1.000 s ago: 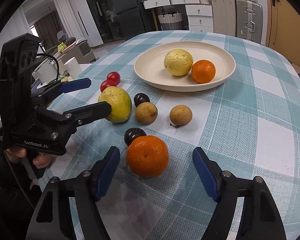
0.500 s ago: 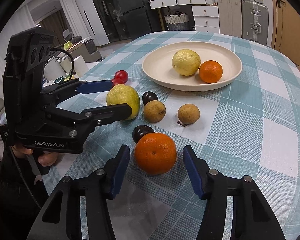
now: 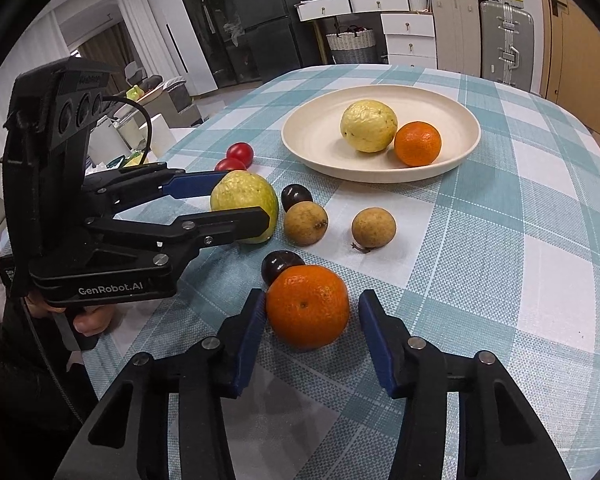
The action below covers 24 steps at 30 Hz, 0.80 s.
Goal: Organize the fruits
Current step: 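Grasp the second guava with the left gripper while the right grasps the second orange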
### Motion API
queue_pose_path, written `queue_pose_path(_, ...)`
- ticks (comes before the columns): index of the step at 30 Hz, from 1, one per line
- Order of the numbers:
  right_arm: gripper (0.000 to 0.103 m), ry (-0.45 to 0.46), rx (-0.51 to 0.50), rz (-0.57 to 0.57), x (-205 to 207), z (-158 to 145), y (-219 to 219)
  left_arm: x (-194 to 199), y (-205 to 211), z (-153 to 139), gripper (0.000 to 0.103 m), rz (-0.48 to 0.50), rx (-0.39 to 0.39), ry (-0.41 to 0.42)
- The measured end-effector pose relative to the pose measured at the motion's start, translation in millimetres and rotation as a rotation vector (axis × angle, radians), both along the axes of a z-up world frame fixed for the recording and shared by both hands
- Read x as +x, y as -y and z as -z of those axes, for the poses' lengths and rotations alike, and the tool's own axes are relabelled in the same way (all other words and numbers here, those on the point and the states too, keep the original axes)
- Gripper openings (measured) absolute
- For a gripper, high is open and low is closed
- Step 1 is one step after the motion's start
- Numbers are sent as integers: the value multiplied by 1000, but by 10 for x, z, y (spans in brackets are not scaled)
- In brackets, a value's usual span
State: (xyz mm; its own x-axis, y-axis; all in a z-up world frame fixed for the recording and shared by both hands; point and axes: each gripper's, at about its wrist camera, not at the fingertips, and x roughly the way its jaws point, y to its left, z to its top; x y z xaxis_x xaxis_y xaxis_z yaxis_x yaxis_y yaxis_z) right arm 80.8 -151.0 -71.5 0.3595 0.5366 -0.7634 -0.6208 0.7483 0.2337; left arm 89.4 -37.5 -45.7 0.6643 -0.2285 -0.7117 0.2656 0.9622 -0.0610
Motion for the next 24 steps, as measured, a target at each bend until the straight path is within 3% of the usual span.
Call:
queue_pose_path(8,41,6,-6,-8,6,5,-14,-26,-45,-23,49,-13,-12,10)
queue_pose_path(24,40,50,35,64,61,-121,143,-54,-163,-102,48,-42,-49,38)
